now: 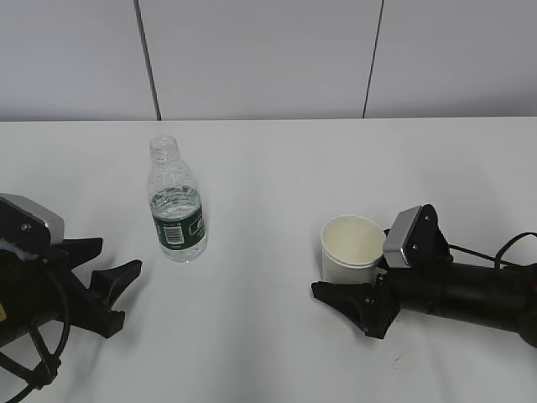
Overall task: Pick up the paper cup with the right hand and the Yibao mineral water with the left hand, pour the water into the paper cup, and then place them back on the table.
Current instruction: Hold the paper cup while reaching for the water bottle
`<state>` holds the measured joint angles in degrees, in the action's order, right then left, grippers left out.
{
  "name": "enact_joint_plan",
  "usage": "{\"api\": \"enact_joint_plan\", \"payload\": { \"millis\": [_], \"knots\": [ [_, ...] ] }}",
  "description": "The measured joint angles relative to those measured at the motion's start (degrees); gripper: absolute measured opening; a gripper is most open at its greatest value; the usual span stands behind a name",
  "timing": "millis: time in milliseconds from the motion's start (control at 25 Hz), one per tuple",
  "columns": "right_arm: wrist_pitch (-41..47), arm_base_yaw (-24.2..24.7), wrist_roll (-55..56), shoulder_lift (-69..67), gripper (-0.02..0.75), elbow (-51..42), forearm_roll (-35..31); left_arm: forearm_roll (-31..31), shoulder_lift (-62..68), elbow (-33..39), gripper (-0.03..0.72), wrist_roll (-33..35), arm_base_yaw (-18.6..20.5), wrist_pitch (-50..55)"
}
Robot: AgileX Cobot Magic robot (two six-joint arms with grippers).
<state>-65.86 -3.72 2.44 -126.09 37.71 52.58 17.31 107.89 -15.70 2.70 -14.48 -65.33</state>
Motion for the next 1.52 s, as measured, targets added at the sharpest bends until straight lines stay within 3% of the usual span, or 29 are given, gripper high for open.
{"api": "enact_joint_plan", "payload": {
  "millis": [280,1520],
  "knots": [
    [0.0,-0.1,0.2,0.0,0.577,0.2,-0.1,0.0,0.0,0.0,0.427,0.0,0.0,0.0],
    [0.0,0.0,0.2,1.3,0.5,2.6,-1.5,0.0,0.0,-0.2,0.427,0.0,0.0,0.0]
  ]
}}
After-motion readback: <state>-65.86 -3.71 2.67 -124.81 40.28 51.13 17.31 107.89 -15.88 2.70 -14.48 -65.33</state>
